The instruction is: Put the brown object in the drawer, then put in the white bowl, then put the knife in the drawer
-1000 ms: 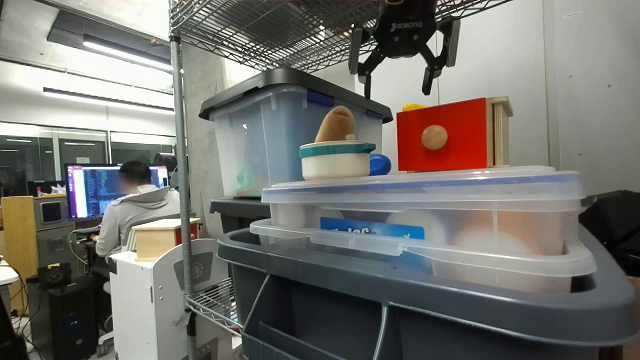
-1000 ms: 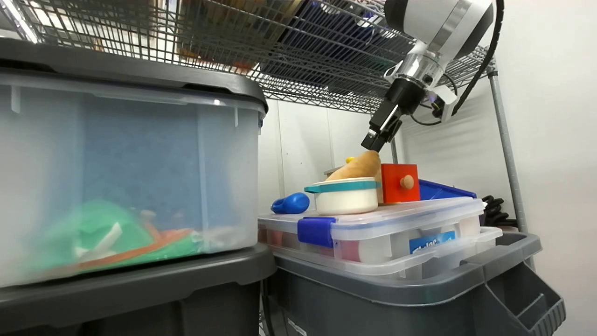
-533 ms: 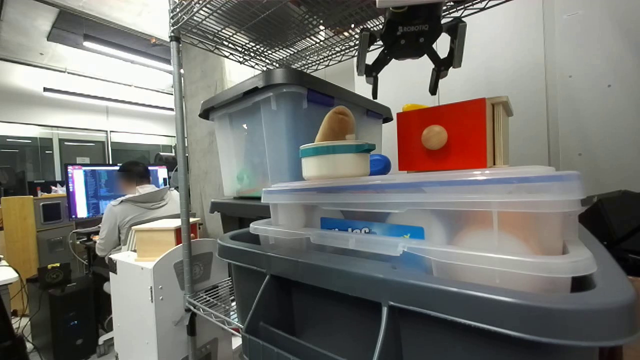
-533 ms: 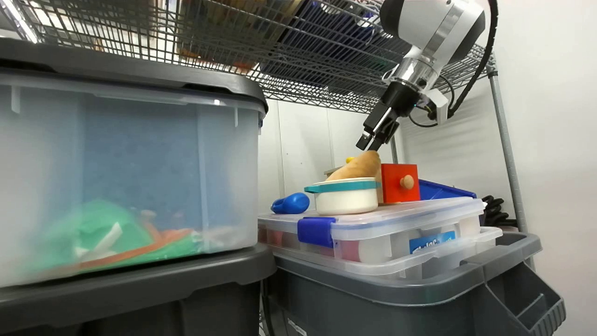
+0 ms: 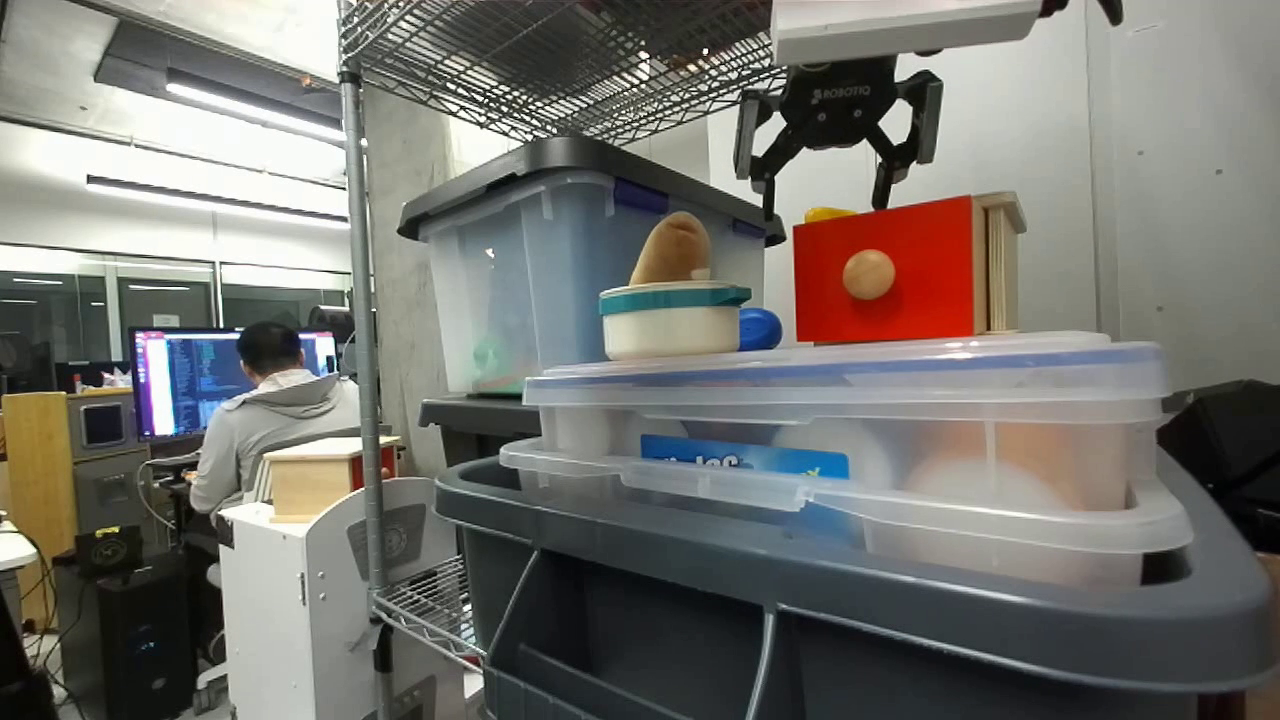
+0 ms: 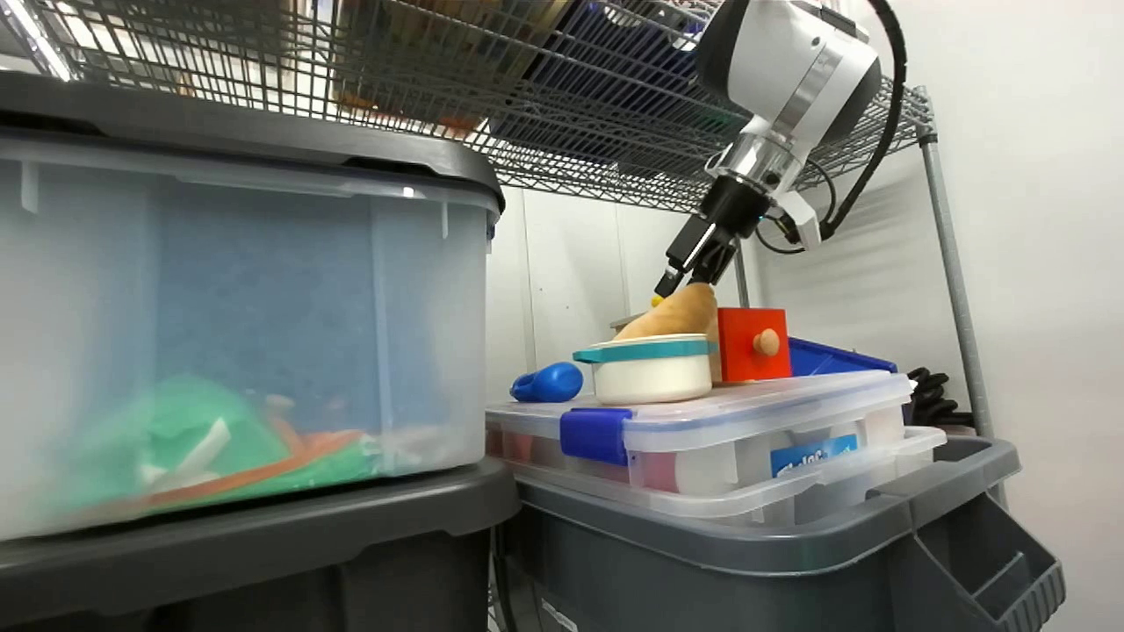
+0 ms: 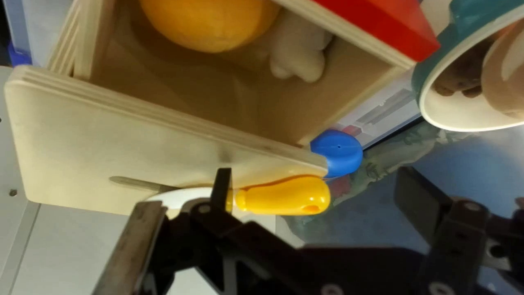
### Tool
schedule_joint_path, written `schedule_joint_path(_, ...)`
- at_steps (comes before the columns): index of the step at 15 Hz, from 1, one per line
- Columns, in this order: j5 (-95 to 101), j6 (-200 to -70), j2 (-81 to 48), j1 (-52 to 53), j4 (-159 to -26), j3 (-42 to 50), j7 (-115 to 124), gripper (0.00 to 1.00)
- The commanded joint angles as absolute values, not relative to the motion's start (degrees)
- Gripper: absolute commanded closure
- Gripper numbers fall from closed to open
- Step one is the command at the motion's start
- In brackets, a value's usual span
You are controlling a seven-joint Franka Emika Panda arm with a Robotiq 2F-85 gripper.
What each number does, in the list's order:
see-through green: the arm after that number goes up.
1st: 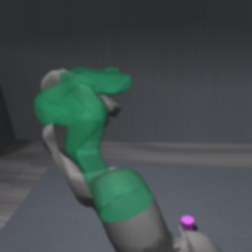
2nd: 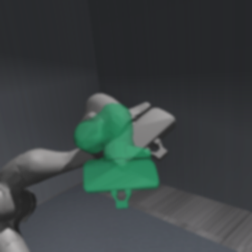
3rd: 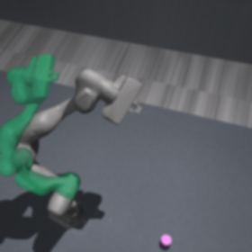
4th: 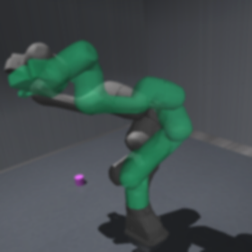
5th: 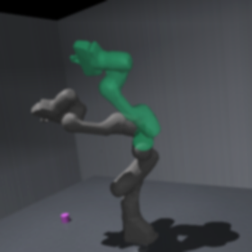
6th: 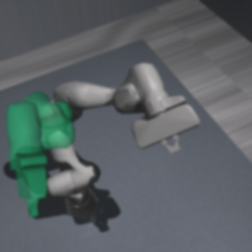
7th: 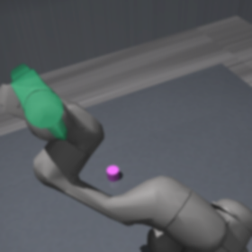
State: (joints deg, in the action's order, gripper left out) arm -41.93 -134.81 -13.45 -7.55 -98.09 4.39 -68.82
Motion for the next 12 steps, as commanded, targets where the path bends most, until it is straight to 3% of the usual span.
schedule_joint_path(1, -41.33, -135.82, -15.95, -8.46, -94.51, 2.87, -66.89, 0.00)
schedule_joint_path(12, -40.99, -135.59, -16.74, -8.81, -92.67, 2.06, -65.63, 0.04)
